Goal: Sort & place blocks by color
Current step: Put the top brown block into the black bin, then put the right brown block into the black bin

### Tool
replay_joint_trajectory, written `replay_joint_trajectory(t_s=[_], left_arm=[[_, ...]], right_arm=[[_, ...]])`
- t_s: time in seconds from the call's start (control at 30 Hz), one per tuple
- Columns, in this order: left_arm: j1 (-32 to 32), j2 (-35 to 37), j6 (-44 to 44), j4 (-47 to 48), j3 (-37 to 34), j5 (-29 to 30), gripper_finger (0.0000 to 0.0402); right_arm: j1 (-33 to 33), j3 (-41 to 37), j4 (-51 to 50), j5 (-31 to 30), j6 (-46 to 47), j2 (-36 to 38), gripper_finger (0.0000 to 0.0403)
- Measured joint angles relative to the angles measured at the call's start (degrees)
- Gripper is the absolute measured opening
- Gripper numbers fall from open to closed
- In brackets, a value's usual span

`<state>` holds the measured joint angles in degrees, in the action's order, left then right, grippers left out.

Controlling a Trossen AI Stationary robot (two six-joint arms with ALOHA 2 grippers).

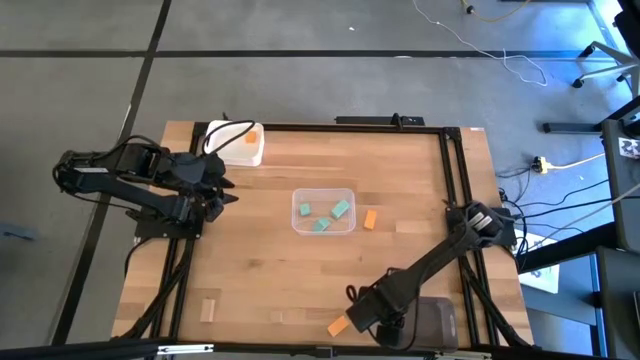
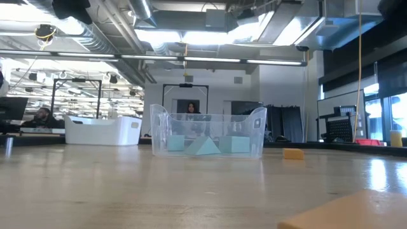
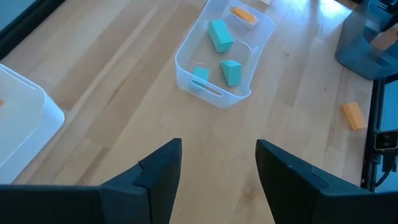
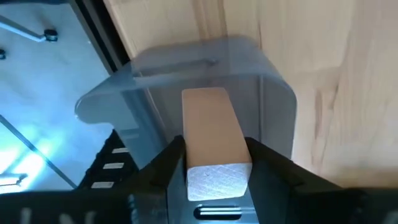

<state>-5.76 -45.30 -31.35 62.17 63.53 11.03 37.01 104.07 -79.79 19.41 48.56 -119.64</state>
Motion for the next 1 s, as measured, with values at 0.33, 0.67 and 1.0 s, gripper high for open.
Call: replay_joint_trajectory(t_s=[0.33, 0.67, 1.0], left_arm=[[0.00, 0.00, 0.02, 0.00, 0.00, -0.02, 0.0198], [0.00, 0.00, 0.02, 0.00, 0.00, -0.01, 0.0198], [0.00, 0.00, 0.02, 0.02, 0.00, -0.02, 0.0198]], right_arm=[[-0.02, -0.11, 2.54, -0.23, -2.67, -3.55, 0.0135], [-0.51, -0.26, 1.50, -3.60, 4.74, -3.71, 0.0170], [-0.93, -0.32, -0.70, -1.01, 1.69, -3.49, 0.0170]])
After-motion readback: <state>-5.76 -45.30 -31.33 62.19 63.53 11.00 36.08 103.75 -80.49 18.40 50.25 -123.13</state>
